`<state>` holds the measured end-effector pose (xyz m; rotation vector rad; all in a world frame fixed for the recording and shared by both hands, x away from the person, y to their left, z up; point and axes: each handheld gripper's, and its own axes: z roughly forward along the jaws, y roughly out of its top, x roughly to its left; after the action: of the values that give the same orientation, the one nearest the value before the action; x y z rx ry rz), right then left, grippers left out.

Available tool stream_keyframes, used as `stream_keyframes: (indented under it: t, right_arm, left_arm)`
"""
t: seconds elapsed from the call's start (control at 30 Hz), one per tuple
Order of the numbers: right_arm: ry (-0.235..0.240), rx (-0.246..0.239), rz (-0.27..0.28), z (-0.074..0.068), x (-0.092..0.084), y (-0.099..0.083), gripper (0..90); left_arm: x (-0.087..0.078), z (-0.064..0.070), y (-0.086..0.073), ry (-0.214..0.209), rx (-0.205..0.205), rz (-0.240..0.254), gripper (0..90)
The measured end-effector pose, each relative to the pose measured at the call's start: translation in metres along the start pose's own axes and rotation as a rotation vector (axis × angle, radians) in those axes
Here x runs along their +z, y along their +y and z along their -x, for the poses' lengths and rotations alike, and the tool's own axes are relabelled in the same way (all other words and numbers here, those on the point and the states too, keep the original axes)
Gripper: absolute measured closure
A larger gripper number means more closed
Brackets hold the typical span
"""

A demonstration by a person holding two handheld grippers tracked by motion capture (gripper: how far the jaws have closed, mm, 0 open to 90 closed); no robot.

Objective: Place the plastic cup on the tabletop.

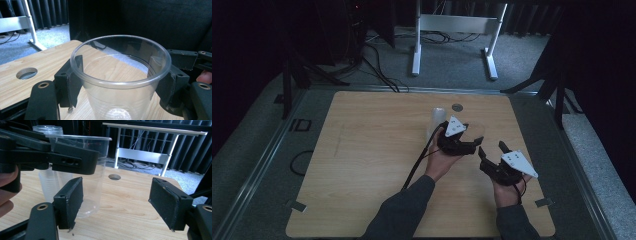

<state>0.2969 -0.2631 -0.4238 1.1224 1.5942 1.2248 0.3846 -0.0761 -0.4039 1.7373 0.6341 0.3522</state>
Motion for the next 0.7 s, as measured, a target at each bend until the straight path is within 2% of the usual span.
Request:
stream_keyframes:
  t: [0.7]
  right_arm:
    - [-0.026, 0.021, -0.005, 0.01, 0.0, -0.003, 27.0]
  left_arm:
    - [0.001, -0.001, -0.011, 0.034, 0.024, -0.004, 29.7]
